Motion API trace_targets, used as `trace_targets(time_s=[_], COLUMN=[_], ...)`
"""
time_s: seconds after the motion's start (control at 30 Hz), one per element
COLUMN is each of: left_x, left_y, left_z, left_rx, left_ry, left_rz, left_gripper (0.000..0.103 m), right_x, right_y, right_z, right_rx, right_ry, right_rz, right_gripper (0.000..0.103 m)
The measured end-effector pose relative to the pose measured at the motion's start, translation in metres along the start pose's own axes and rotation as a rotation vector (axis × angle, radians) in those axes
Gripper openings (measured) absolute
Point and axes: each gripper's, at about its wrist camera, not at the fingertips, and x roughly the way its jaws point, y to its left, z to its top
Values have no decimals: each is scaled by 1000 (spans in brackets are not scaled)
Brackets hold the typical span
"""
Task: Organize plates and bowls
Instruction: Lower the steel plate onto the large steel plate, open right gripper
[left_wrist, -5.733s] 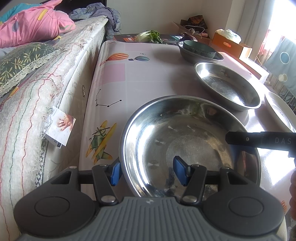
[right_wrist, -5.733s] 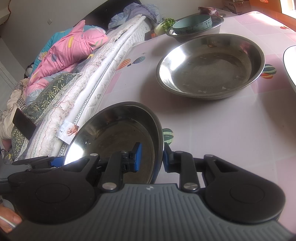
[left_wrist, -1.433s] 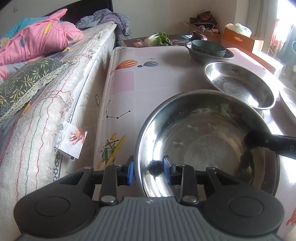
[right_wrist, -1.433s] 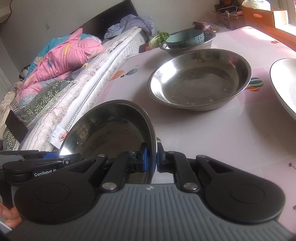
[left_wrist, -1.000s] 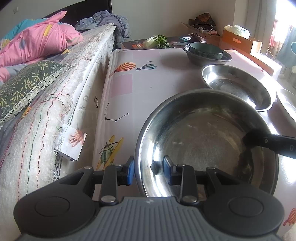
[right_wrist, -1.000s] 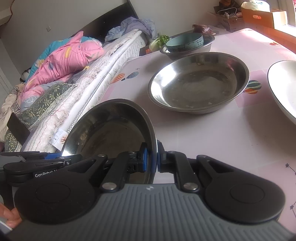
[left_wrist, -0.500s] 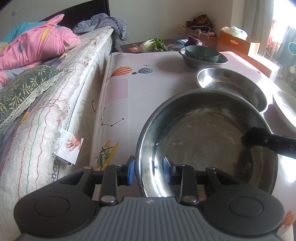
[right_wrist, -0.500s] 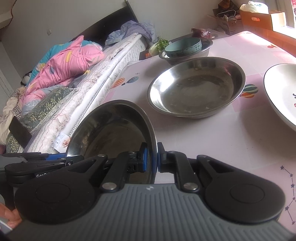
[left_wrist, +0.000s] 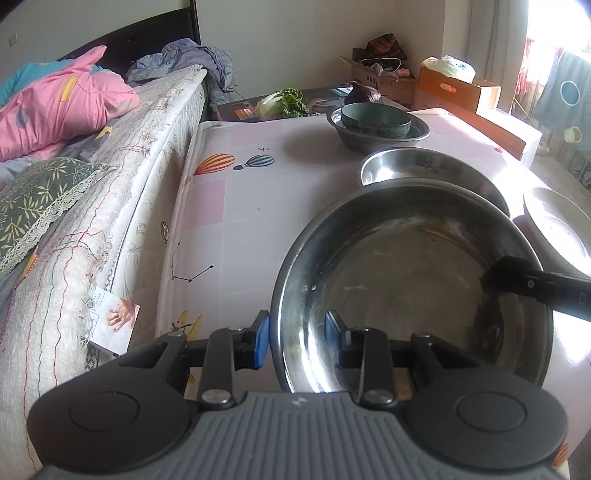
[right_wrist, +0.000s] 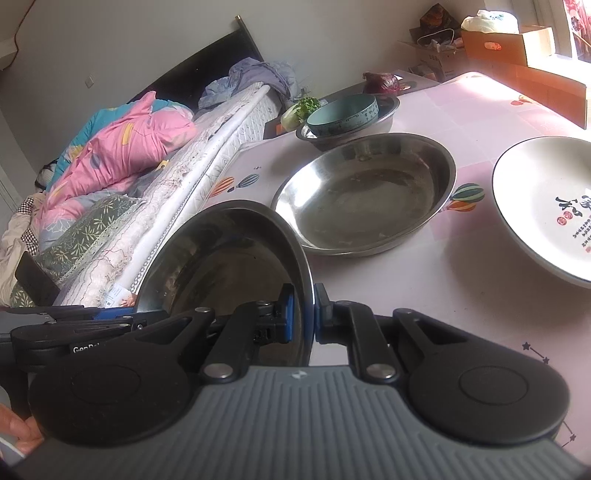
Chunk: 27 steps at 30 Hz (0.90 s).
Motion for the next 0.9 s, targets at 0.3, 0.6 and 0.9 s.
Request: trace_targets(time_s=[0.3,0.6,0.9], left_x=[3,19,63], left_y=[-22,-42,-52], left_z=[25,69,107], left_rx=[22,24,1], left_ry=[-40,-96,-82], left_rz=[-32,-64,-92], left_gripper=[32,32,32], right_x=[-14,-15,14], right_y=[-20,-40,-66], right_z=[18,61,103], right_rx=[17,6,18], right_ry=[-63,-114,-89], right_rz=[-23,-54,-86], right_gripper=[10,11,12])
